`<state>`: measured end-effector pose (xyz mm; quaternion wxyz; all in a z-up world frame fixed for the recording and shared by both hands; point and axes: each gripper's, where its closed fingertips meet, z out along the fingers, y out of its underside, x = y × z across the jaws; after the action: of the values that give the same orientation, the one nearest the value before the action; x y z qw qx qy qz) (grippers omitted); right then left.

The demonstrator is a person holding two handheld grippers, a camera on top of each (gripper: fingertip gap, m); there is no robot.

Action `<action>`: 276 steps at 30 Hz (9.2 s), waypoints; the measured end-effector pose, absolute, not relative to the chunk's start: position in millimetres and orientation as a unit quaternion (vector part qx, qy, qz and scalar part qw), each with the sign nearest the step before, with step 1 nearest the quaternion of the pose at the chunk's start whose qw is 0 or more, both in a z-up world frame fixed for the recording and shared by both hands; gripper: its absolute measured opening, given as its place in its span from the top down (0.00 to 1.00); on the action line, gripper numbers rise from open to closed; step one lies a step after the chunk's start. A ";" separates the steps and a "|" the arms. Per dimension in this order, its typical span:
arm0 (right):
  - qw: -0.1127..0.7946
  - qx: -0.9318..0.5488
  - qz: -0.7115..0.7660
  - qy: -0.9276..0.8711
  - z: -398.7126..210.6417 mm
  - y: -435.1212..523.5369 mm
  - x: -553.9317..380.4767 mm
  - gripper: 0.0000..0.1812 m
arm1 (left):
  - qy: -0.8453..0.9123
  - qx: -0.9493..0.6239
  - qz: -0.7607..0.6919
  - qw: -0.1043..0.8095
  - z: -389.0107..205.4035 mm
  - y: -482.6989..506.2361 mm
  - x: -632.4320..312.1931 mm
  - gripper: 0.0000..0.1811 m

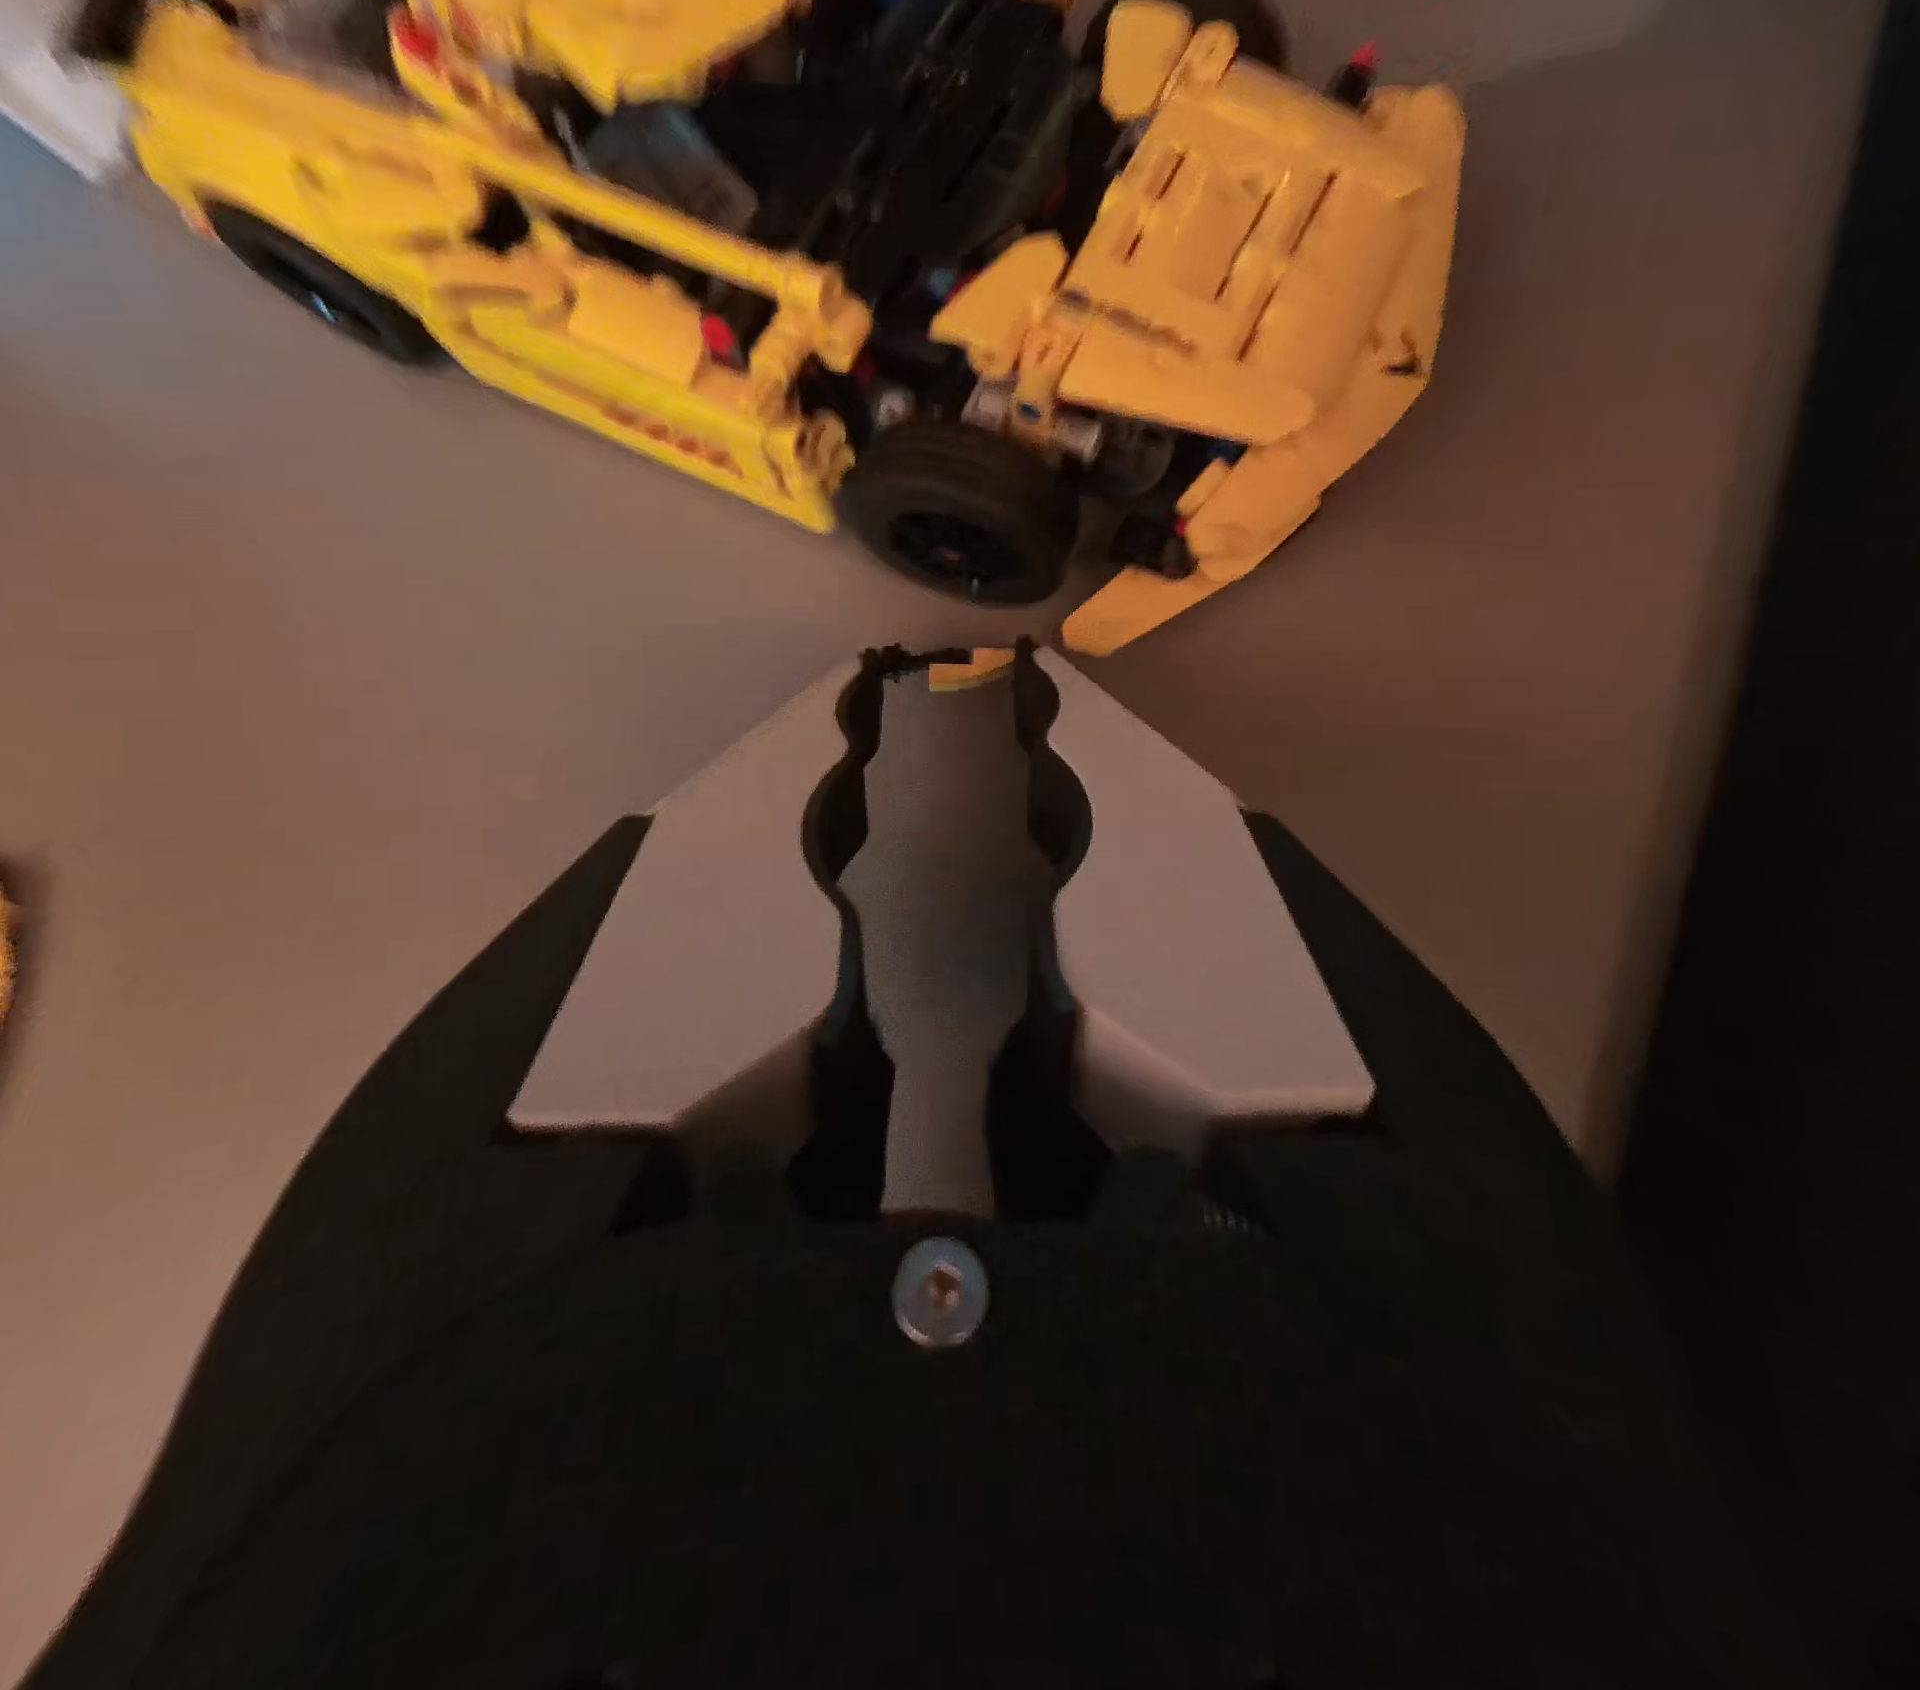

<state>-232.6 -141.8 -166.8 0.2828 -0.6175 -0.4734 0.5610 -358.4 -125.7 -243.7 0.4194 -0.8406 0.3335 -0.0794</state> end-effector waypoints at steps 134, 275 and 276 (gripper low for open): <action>0.281 -0.501 0.403 -0.712 -212.9 -116.2 -218.2 0.73 | 0.310 -0.763 -0.242 0.514 -192.2 -141.9 -282.9 0.72; 0.310 -0.568 0.569 -0.508 -132.8 -90.4 -313.0 0.96 | 0.264 -0.739 -0.319 0.531 -164.2 -111.4 -298.1 0.88; 0.309 -0.569 0.569 -0.507 -133.4 -90.4 -313.1 0.96 | 0.267 -0.739 -0.322 0.528 -165.0 -111.8 -297.6 0.94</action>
<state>-313.1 -90.4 -133.4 0.3090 -0.5687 -0.5071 0.5692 -297.6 -111.8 -165.0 0.5279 -0.7394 0.2667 -0.3217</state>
